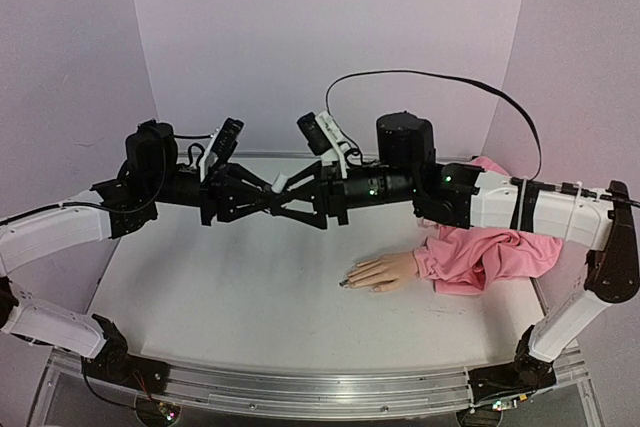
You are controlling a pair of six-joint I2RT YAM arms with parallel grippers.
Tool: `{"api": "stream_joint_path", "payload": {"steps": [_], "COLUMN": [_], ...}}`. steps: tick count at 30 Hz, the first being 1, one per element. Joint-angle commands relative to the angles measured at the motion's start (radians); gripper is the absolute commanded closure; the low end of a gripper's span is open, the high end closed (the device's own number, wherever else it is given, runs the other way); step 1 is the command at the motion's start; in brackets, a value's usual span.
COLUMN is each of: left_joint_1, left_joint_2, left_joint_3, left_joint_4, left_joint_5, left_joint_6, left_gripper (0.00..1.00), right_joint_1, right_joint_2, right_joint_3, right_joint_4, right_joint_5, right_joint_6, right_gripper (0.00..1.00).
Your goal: Paint the nails
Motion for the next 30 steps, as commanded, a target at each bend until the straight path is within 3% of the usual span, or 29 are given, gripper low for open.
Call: {"api": "stream_joint_path", "payload": {"steps": [1,11,17,25,30], "left_joint_1": [0.003,0.000,0.000,0.000,0.000], "left_joint_2": [0.004,0.006,0.000,-0.001,0.000], "left_joint_3": [0.059,0.059,0.056,0.058,0.059], "left_joint_4": [0.057,0.061,0.060,0.060,0.061], "left_joint_5": [0.220,0.248,0.242,0.240,0.238], "left_joint_6": [-0.034,-0.034,-0.032,-0.033,-0.034], "left_gripper": [1.00,1.00,1.00,1.00,1.00], "right_joint_1": [0.009,0.009,0.008,0.007,0.010], "right_joint_2": [-0.066,-0.007,0.023,0.050,0.056], "right_joint_3": [-0.015,0.045,0.068,0.074,0.074], "right_joint_4": [0.105,0.195,0.237,0.248,0.254], "right_joint_5": [-0.138,-0.207,-0.252,-0.286,-0.266], "right_joint_6": [-0.037,0.044,0.080,0.093,0.096], "right_gripper": [0.40,0.53,0.68,0.75,0.91]}}
